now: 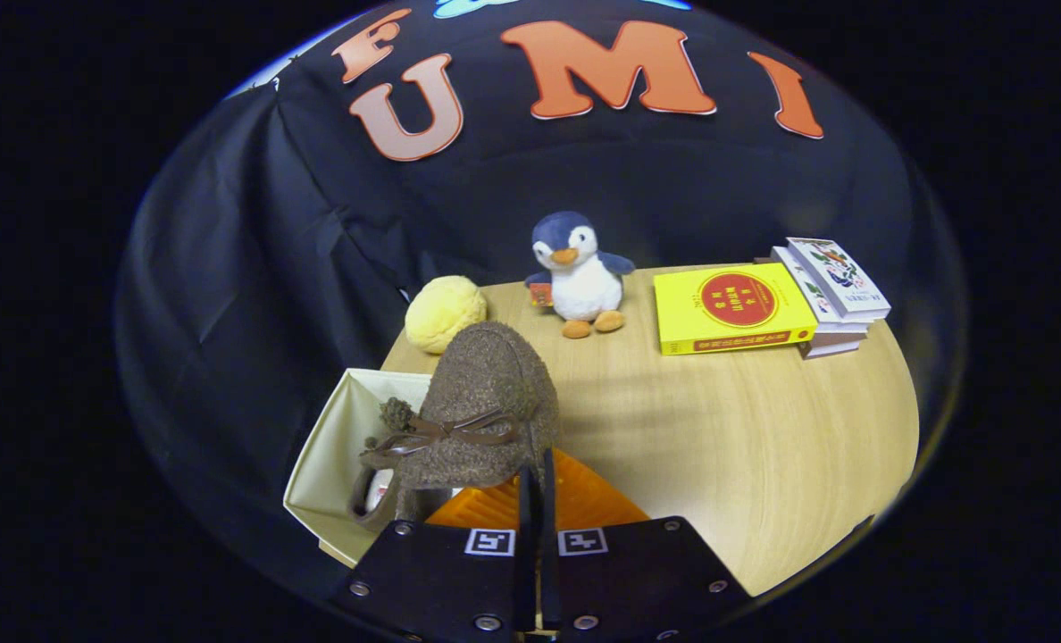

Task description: Open the storage box then place both shoes into the box .Put the left shoe in first, then the right shoe, with the right side of both shoes facing outward in a uniform manner.

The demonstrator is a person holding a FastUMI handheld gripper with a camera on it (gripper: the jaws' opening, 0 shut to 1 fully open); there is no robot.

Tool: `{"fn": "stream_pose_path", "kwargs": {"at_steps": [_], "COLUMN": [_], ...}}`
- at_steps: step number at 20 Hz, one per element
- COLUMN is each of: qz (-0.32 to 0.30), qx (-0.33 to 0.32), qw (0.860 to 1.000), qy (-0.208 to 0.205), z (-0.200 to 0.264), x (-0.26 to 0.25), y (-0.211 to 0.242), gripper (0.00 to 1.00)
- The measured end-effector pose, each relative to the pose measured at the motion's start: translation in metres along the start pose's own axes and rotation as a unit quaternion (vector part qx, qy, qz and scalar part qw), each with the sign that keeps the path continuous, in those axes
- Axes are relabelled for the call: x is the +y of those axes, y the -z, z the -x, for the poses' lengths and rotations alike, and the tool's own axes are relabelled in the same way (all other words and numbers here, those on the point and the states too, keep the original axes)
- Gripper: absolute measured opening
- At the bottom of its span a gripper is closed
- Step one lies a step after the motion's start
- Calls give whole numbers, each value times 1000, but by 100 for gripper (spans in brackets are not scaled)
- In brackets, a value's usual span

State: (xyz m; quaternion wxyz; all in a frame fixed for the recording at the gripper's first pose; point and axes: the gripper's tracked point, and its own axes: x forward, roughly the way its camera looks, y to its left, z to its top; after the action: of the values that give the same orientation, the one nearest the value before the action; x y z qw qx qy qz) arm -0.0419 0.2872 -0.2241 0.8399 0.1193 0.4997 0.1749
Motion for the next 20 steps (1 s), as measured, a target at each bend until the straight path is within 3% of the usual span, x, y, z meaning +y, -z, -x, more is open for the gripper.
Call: {"fn": "stream_pose_path", "kwargs": {"at_steps": [7, 13, 17, 20], "qz": [-2, -11, -12, -11], "qx": [41, 71, 115, 128], "qw": [998, 997, 993, 992], "qy": [-48, -36, 11, -7], "z": [-24, -50, -62, -58], "x": [86, 115, 108, 119], "y": [9, 29, 63, 71], "gripper": [3, 3, 4, 15]}}
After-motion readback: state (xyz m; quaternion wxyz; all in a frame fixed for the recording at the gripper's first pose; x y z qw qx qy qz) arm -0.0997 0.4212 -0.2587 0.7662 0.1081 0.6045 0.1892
